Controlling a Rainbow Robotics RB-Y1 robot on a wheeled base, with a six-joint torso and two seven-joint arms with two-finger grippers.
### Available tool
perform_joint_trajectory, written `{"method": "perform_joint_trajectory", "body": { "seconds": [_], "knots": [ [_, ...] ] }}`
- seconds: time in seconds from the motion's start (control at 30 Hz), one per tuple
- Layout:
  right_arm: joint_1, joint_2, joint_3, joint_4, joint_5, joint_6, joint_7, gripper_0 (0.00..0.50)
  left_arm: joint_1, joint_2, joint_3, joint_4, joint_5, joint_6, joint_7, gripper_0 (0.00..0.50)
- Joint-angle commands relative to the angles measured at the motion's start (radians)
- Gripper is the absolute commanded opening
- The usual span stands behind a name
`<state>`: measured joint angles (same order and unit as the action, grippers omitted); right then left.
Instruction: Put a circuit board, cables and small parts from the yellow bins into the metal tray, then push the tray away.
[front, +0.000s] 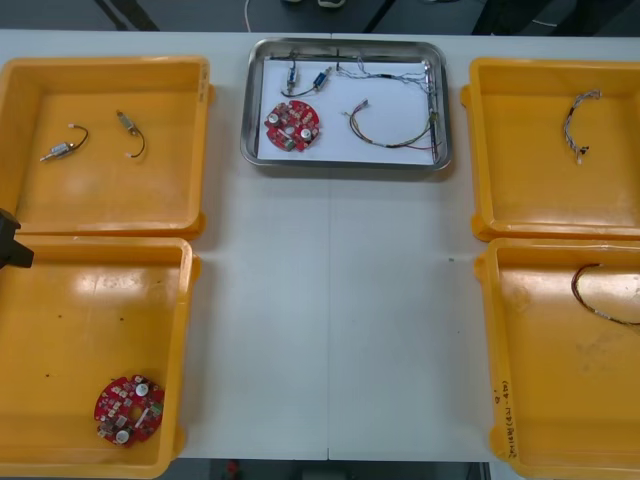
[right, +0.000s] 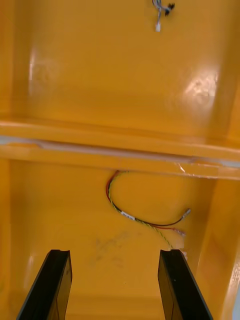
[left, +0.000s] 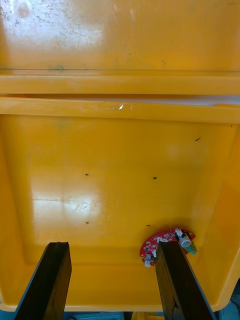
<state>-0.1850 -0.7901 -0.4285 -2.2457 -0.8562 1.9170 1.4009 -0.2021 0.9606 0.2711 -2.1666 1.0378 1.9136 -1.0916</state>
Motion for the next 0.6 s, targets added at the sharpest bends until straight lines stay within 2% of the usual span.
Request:
{"method": "perform_joint_trajectory", "body": {
  "seconds": [0.03,0.2,0.47,0.6],
  "knots": [
    [0.038,-0.041,-0.052,0.024,-0.029,0.003,-0.013,0.500,0.017,0.044,0.033,-0.027,-0.002,0.006,0.012,0.500],
    [0.047,-0.034,-0.075,0.075,-0.078,0.003,-0.026,0.500,0.017,0.044,0.033,-0.027,-0.002,0.006,0.012,0.500],
    [0.078,-0.032,-0.084,0.093,-0.047,0.003,-0.063,0.500,0.017,0.044,0.033,-0.027,-0.002,0.006,0.012,0.500],
    [0.084,-0.032,-0.078,0.093,-0.047,0.003,-0.129,0.500,0.017,0.044,0.033,-0.027,-0.002,0.006,0.012,0.500]
  ]
}}
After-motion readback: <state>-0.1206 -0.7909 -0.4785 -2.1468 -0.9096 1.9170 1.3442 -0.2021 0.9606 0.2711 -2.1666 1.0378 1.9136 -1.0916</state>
